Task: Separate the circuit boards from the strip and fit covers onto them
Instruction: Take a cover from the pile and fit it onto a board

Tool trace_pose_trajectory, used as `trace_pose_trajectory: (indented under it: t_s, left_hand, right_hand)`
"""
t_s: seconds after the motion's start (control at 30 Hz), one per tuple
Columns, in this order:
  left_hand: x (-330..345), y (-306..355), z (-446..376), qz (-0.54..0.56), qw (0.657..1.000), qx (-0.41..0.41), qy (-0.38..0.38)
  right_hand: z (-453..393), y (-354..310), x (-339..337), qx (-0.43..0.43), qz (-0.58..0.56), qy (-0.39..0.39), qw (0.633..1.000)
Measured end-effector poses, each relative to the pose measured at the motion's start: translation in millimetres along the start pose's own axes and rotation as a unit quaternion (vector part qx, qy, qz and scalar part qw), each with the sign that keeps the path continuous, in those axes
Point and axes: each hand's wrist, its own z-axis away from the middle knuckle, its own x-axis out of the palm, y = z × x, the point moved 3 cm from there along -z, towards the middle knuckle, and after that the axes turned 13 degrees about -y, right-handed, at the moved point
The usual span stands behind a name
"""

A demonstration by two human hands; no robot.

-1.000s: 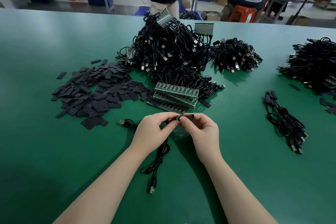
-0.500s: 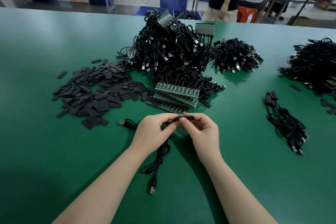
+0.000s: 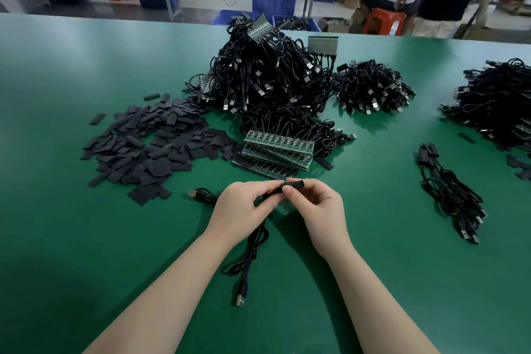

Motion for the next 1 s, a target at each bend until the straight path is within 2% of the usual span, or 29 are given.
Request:
trace_pose_trajectory:
  t_s: [0.23,0.43,0.5,0.63,0.8,1.0]
  left_hand:
    - [-0.6,1.6,1.6,0.017,1.000,-0.005,-0.018]
    - [-3.5,3.6,3.2,-0.052,0.994,-0.043,0.084]
    - [-3.7,6.2,3.3,-0.073,0.993,-0.019,0.086]
    - [-1.8,11.4,2.6,-0.049,0.998,0.039,0.025]
    - [-4.6,8.6,3.0,-0.047,0.997,0.019,0.062]
    - [-3.9,15.6,5.2,-0.111,0.989,0.081,0.054]
  right_hand:
    - [-0.5,-0.8,-2.2,0.021,0.029,-0.054,0.998]
    - [-0.7,-0.5,-2.7,0.019,-0.001,-0.037,0.999]
    - [-0.7,1.1,-1.7,0.019,-0.003,-0.030,0.999]
    - [-1.2,4.2,-4.1,0.015,-0.032,-0.008,0.999]
    - [-2.2,5.0,-5.0,0.017,-0.030,-0.012,0.999]
    - [-1.3,4.3,-3.4,0.005,-0.033,-0.013,0.999]
